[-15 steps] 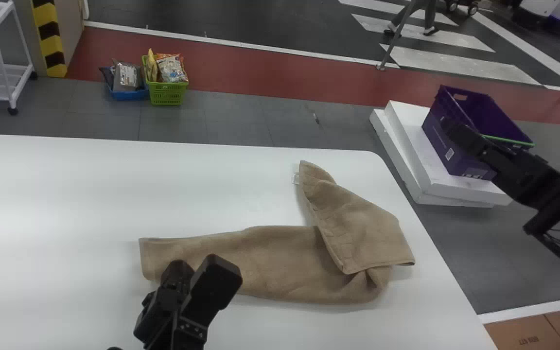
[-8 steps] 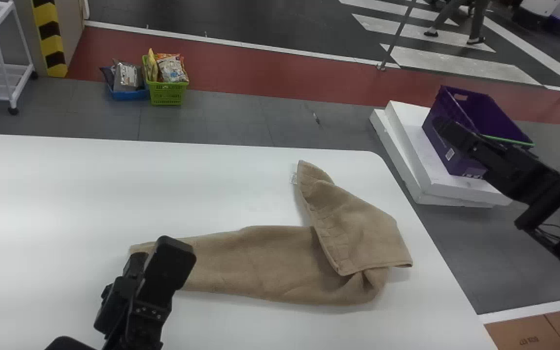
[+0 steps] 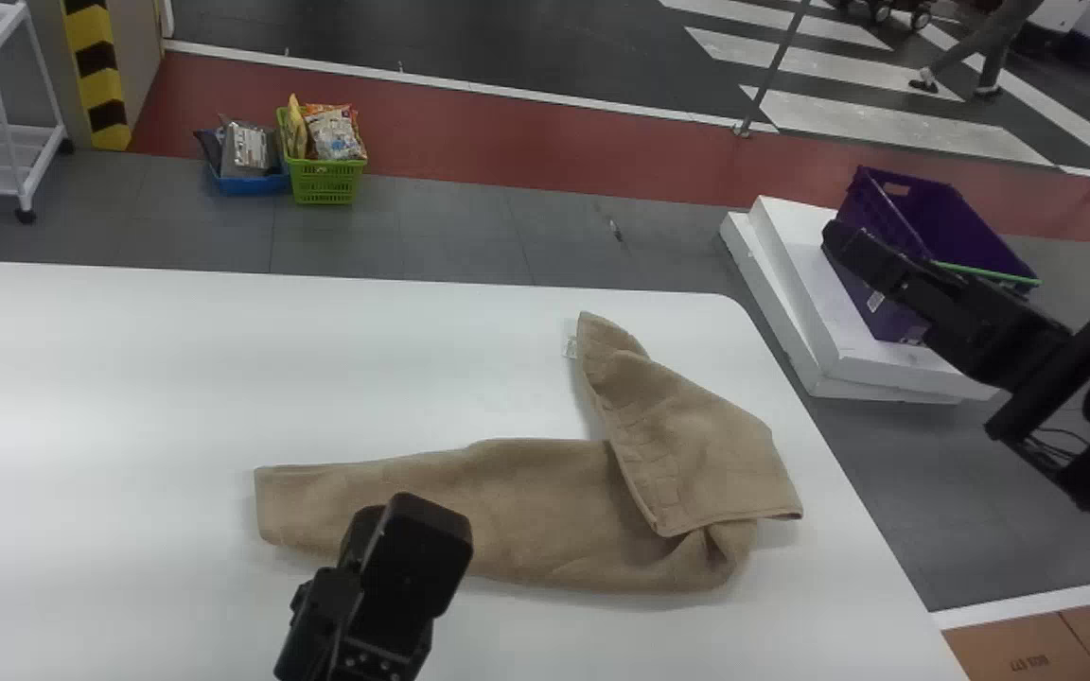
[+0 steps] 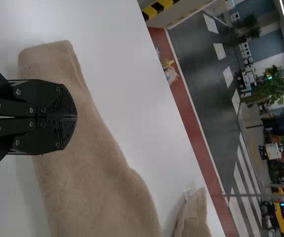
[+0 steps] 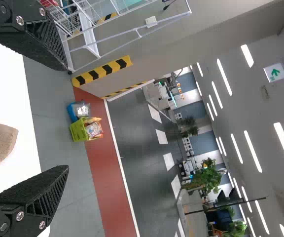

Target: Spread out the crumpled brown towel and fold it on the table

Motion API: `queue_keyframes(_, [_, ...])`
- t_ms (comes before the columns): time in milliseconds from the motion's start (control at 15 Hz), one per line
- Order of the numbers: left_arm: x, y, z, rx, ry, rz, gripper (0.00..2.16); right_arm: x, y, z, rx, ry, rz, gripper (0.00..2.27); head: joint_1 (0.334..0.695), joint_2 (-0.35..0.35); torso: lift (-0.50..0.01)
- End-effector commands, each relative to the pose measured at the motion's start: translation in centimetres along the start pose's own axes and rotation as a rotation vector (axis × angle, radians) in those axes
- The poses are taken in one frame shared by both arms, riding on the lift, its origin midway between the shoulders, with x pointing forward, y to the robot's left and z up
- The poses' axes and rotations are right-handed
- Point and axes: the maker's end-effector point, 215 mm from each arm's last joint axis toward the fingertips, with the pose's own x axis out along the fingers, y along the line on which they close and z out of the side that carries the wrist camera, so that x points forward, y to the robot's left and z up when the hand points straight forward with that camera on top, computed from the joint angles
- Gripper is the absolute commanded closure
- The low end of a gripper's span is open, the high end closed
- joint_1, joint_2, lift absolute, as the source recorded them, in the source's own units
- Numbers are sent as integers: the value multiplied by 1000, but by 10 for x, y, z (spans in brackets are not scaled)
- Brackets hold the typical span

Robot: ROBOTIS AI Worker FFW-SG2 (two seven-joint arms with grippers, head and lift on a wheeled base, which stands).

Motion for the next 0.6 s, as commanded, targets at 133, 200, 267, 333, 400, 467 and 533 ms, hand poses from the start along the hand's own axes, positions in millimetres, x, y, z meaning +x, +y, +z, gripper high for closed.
queue_keyframes(133, [-7,-45,12,33,-24,-79,1325,-1,-1,-2,0,3,0,117,695,-350,-127])
queue_keyframes(200, [-1,-50,12,47,-23,-80,1298,-1,0,-2,1,4,3,117,695,-350,-127])
queue_keyframes(267, [6,-51,5,66,-11,-79,1298,-1,-1,-3,2,4,4,117,695,-350,-127])
queue_keyframes(333, [13,-52,0,78,1,-78,1298,-2,0,-5,3,8,7,117,695,-350,-127])
queue_keyframes(400, [20,-52,-6,90,9,-77,1298,-3,-1,-5,2,7,6,117,695,-350,-127])
queue_keyframes(467, [27,-50,-9,95,9,-74,1301,-4,-3,-6,2,7,3,117,695,-350,-127])
queue_keyframes(533, [33,-48,-14,99,16,-73,1298,-5,-5,-6,5,7,1,117,695,-350,-127])
